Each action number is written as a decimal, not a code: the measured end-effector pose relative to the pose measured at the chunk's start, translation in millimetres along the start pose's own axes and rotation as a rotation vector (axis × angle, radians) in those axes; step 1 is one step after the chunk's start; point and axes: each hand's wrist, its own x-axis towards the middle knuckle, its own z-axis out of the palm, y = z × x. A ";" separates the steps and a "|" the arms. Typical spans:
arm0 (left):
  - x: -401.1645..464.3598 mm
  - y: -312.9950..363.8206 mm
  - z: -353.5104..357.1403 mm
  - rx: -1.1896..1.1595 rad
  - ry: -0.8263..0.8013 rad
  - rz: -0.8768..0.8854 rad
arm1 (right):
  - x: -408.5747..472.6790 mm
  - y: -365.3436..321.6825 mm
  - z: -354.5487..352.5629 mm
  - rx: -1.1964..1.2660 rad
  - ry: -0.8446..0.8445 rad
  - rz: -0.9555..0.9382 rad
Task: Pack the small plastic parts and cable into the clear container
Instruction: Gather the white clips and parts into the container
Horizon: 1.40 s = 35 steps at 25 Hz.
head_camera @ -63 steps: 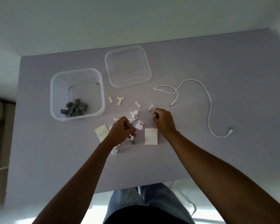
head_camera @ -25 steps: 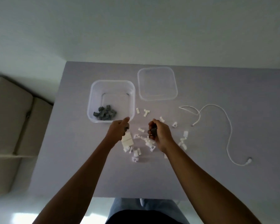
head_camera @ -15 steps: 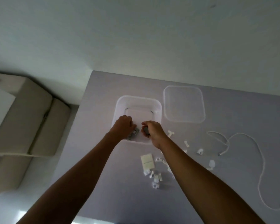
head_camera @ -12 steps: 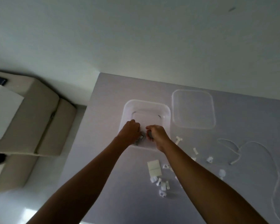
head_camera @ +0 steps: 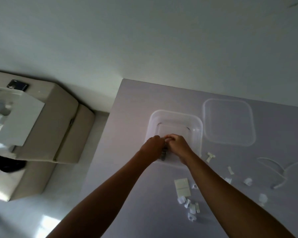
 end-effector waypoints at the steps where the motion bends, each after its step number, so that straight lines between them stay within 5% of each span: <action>1: -1.5 -0.5 -2.1 -0.002 0.002 -0.013 | -0.7 0.1 0.8 -0.010 0.000 -0.015; 12: -8.1 -3.2 -4.5 -0.072 0.075 -0.046 | -6.9 6.4 -3.3 -0.030 0.103 -0.163; 17: -4.7 0.2 -6.9 -0.035 0.142 -0.028 | -3.7 8.1 -2.9 -0.090 -0.038 -0.198; 23: 0.7 -2.3 -4.1 -0.050 0.059 -0.049 | -0.4 17.9 -4.2 -0.117 0.157 -0.203; 28: -5.2 -3.1 0.9 -0.015 0.010 -0.016 | -5.7 20.8 -5.3 -0.265 0.056 -0.219; 35: -25.9 4.0 -2.7 -0.092 0.057 -0.015 | -27.9 16.9 -21.9 -0.149 0.181 -0.240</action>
